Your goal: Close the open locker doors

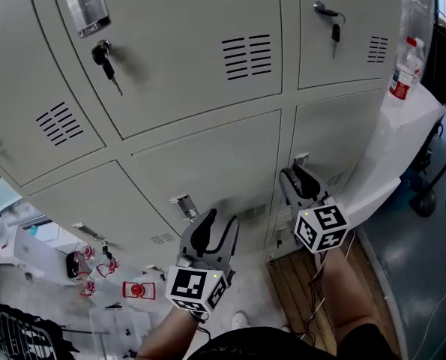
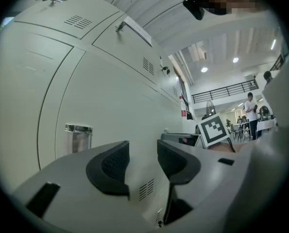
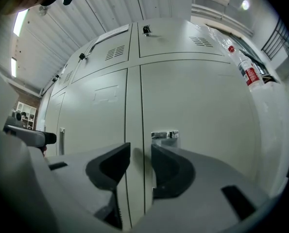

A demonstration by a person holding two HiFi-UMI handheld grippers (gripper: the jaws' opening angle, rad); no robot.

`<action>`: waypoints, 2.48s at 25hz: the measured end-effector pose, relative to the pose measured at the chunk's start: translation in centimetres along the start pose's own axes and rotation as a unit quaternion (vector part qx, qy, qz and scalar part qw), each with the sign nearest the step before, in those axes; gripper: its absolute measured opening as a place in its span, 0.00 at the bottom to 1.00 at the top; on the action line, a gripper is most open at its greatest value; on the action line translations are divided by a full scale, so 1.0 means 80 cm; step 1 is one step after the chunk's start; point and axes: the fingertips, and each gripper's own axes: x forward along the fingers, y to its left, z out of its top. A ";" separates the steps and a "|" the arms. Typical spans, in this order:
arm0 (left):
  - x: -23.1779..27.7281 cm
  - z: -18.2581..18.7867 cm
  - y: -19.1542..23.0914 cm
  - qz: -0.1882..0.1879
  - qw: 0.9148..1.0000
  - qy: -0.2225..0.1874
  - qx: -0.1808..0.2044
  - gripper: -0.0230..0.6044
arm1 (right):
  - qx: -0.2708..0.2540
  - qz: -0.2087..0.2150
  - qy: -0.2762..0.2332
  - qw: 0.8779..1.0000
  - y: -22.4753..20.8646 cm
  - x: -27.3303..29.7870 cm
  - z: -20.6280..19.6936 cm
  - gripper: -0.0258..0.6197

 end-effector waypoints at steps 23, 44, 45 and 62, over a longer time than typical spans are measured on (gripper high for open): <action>-0.025 -0.001 -0.023 0.033 0.999 0.007 -0.006 0.33 | -0.002 0.028 -0.004 1.000 0.001 -0.036 0.007 0.23; -0.199 -0.024 -0.159 0.162 0.987 0.020 -0.008 0.04 | 0.023 0.198 -0.020 0.980 0.097 -0.251 -0.003 0.04; -0.212 -0.024 -0.157 0.170 0.985 0.020 -0.007 0.04 | 0.027 0.205 -0.018 0.978 0.108 -0.254 -0.007 0.04; -0.471 -0.018 -0.104 0.206 0.978 0.009 -0.027 0.04 | 0.028 0.214 -0.004 0.976 0.337 -0.366 -0.009 0.04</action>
